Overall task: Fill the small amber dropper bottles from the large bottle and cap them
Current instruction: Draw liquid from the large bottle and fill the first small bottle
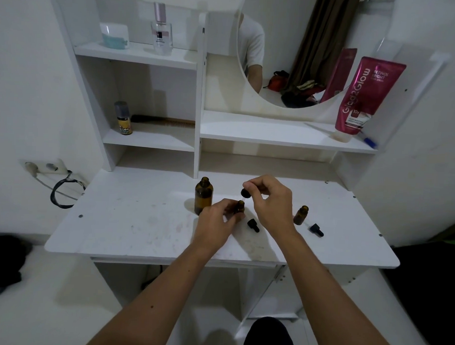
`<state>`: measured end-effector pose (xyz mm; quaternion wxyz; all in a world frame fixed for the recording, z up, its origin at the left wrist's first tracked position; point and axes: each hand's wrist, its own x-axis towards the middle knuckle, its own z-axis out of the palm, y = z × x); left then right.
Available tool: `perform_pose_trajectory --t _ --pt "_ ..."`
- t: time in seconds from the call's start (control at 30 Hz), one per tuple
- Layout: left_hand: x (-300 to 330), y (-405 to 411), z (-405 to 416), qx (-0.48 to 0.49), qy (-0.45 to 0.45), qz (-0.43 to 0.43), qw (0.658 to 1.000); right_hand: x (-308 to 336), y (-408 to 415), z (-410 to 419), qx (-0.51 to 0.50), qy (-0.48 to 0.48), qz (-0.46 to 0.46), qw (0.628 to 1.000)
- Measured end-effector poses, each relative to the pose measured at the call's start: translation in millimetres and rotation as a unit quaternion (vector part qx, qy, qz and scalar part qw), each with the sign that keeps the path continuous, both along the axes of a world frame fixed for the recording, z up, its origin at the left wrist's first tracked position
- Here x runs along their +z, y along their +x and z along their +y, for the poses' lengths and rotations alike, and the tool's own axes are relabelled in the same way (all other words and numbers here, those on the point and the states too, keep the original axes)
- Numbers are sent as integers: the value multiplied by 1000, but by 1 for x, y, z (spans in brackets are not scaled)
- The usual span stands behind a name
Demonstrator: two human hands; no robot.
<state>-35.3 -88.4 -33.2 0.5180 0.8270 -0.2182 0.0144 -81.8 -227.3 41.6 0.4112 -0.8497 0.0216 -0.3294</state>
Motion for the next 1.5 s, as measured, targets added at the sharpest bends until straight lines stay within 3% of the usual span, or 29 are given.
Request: perform_pose_trajectory --t 0.7,0.87,1.2,1.5 --pt "3 -6 3 1 29 -7 1000 12 -9 4 -7 -18 -14 1000" --pt "6 -15 22 14 -48 38 998 39 -13 8 -24 0 -54 998" --pt "12 5 91 106 -95 -30 989 72 8 44 28 58 -91 994" --pt "9 32 85 40 -56 36 997 65 30 60 42 50 -84 994"
